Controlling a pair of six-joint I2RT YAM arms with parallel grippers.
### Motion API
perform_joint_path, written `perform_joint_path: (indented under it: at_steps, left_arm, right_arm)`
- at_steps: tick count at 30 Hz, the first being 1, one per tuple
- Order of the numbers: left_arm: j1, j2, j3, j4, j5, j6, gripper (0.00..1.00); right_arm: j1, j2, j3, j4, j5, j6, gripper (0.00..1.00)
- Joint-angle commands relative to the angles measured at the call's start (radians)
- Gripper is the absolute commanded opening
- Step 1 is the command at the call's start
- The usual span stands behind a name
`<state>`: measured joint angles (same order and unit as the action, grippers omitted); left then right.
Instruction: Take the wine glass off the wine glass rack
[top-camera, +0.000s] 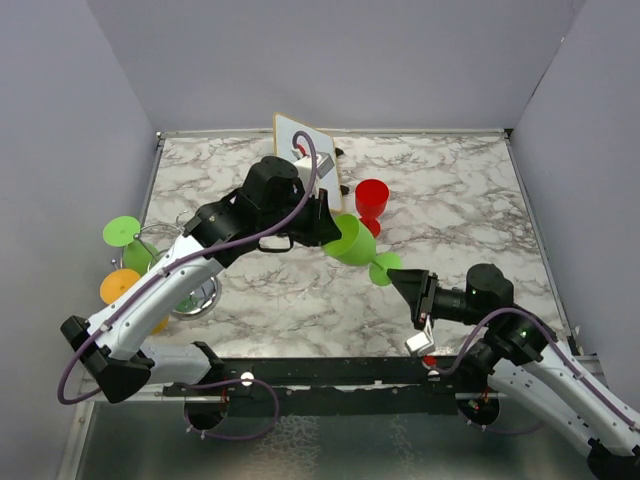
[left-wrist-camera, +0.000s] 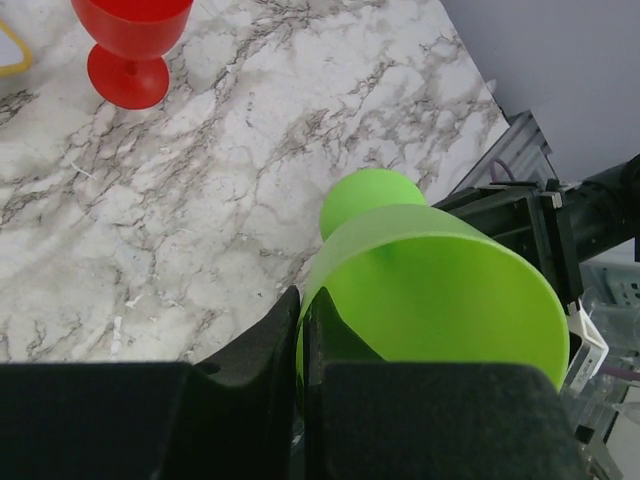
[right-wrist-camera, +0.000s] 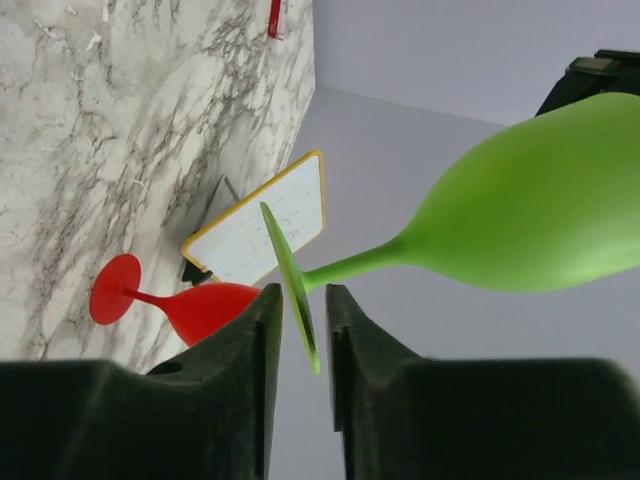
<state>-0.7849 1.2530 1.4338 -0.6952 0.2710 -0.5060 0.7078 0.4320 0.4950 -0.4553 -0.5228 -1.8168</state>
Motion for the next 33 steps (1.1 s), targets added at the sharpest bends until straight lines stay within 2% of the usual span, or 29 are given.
perform_joint_path:
  at_steps: [1,3,6,11,15,17,19,25,29,33]
  left_arm:
    - [-0.004,-0.030,0.074,-0.042,-0.104,0.015,0.03]
    - [-0.003,-0.042,0.090,-0.059,-0.167,0.019,0.00]
    - [-0.002,-0.062,0.115,-0.083,-0.265,0.031,0.00]
    - [-0.004,-0.083,0.160,-0.144,-0.459,0.070,0.00]
    - [-0.004,-0.092,0.166,-0.177,-0.541,0.090,0.00]
    - [-0.003,-0.091,0.156,-0.176,-0.556,0.096,0.00]
    - [-0.004,-0.082,0.144,-0.177,-0.561,0.098,0.00]
    - [-0.004,0.000,0.113,-0.173,-0.550,0.102,0.00]
    - [-0.002,0.089,0.117,-0.169,-0.537,0.115,0.00]
    - [-0.002,0.180,0.144,-0.160,-0.531,0.126,0.00]
  right_arm:
    - [0.005,0.004,-0.011,0.074,-0.028,0.119,0.33]
    - [0.005,0.013,-0.021,0.108,-0.036,0.182,0.46]
    - [0.005,0.041,-0.024,0.153,-0.037,0.299,0.56]
    - [0.005,0.072,-0.048,0.323,0.040,0.566,0.62]
    - [0.005,0.081,-0.091,0.627,0.309,0.925,0.65]
    - [0.005,0.108,-0.103,0.794,0.511,1.144,0.65]
    - [0.005,0.155,-0.068,0.879,0.703,1.312,0.65]
    - [0.005,0.407,0.180,0.661,1.187,1.694,0.68]
    - [0.002,0.605,0.359,0.469,1.284,1.854,0.70]
    - [-0.050,0.755,0.485,0.361,1.265,1.971,0.75]
